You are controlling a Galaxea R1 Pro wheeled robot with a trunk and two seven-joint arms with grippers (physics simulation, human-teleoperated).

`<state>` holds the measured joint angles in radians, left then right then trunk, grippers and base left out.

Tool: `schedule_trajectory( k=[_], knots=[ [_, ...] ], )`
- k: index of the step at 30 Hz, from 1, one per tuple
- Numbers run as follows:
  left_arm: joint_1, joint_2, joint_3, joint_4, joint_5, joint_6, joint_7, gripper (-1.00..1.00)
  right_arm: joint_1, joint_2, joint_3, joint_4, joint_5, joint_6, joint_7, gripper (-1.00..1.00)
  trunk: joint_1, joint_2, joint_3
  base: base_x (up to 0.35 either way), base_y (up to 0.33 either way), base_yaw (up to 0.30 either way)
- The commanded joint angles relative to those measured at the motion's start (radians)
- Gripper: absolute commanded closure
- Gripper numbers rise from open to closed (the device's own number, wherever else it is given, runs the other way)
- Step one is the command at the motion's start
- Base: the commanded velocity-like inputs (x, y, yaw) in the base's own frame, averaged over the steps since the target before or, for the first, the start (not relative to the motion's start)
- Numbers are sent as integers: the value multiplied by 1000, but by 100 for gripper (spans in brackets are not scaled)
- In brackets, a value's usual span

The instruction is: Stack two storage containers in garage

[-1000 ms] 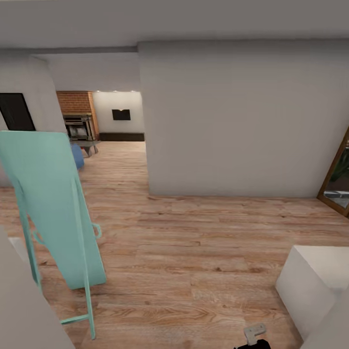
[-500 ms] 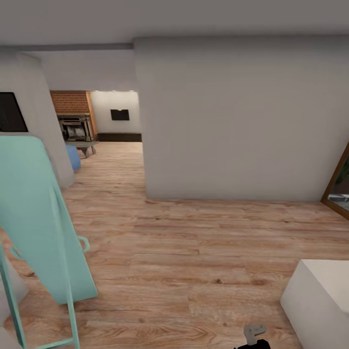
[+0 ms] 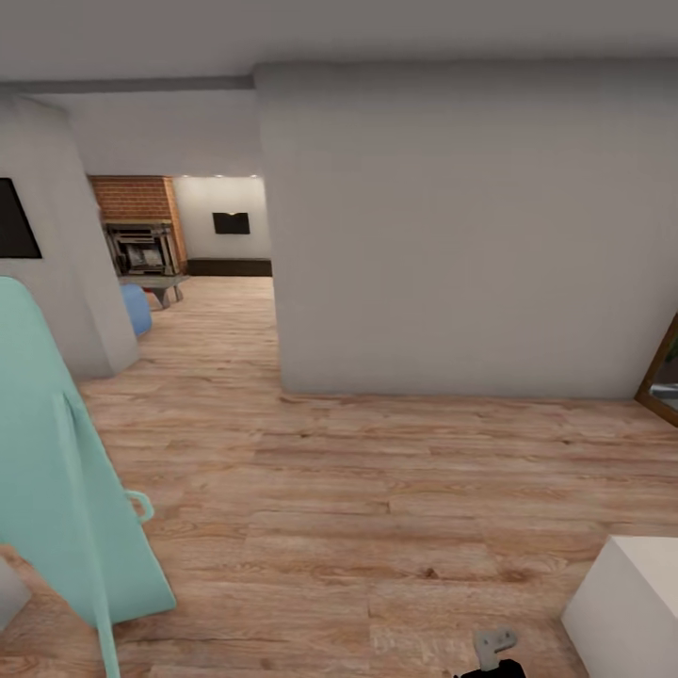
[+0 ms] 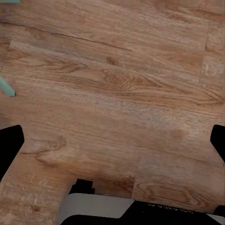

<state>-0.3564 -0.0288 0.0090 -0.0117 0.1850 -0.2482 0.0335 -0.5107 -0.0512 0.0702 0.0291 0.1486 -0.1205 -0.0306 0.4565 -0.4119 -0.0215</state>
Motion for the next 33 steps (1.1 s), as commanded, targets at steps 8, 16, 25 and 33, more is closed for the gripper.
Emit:
schedule_trajectory(
  k=[8,16,25,33],
  knots=[
    [-1,0,0,1,4,-3,2,-100,-2,-1,7,3,6,-5,-3,-100,1,-2,-2,328,0,0],
    [-1,0,0,1,2,-3,2,-100,-2,-1,10,0,10,-5,-15,-100,1,-2,-2,328,0,0],
    [-1,0,0,1,2,-3,2,-100,-2,-1,10,0,10,-5,-15,-100,1,-2,-2,328,0,0],
    [-1,0,0,1,2,-3,2,-100,-2,-1,8,0,9,-7,-15,-100,1,-2,-2,328,0,0]
  ],
)
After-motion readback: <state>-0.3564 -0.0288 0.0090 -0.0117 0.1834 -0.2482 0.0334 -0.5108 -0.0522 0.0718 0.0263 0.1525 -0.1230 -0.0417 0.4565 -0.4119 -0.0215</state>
